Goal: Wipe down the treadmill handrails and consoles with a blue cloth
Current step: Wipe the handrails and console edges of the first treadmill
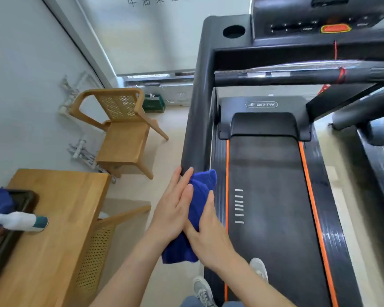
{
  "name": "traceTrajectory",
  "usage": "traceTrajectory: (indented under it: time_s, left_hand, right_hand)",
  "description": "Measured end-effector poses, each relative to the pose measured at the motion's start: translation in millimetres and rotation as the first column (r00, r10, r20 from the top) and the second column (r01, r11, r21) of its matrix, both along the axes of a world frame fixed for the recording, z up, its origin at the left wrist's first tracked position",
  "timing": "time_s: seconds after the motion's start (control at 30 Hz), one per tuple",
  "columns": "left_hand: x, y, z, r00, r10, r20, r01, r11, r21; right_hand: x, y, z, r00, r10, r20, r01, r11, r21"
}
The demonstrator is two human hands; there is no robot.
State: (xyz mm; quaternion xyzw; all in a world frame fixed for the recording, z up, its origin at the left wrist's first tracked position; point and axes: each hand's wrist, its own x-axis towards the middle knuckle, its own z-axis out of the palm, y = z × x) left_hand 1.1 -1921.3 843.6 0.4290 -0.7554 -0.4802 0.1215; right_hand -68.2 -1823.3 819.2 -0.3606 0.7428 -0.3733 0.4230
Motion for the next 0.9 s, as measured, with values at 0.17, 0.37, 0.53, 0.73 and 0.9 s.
traceTrajectory:
  time_s: [0.17, 0.37, 0.53, 0.73, 0.9]
  left_hand:
    - [7.8, -11.2, 4.8, 0.992, -0.005, -0.125, 0.016, 0.996, 0.09]
    - [6.0, -29.6, 8.2, 0.992, 0.016, -0.126, 0.015, 0.97, 0.243]
    - [-28.0, -50.7, 14.4, 0.998, 0.064, 0.017, -0.066, 0.977, 0.201]
    - [-68.3, -82.1, 17.3, 0.989, 0.141, 0.038, -0.146, 0.955, 0.259]
    - [-121.1, -124.2, 23.2, 0.973, 0.228, -0.029, -0.214, 0.944, 0.253]
  right_hand:
    - [-23.5, -52.4, 11.7, 0.941, -0.277, 0.196, 0.279, 0.96, 0.021]
    - [-53.9, -94.9, 14.0, 0.891, -0.378, 0.251, 0.399, 0.916, -0.036]
    - [9.9, -39.0, 8.8, 0.909, -0.393, 0.137, 0.39, 0.92, 0.049]
    - [-33.7, -95.9, 3.1, 0.897, -0.431, 0.098, 0.427, 0.902, 0.057]
    - [-117.0, -186.1, -2.4, 0.895, -0.434, 0.107, 0.431, 0.901, 0.05]
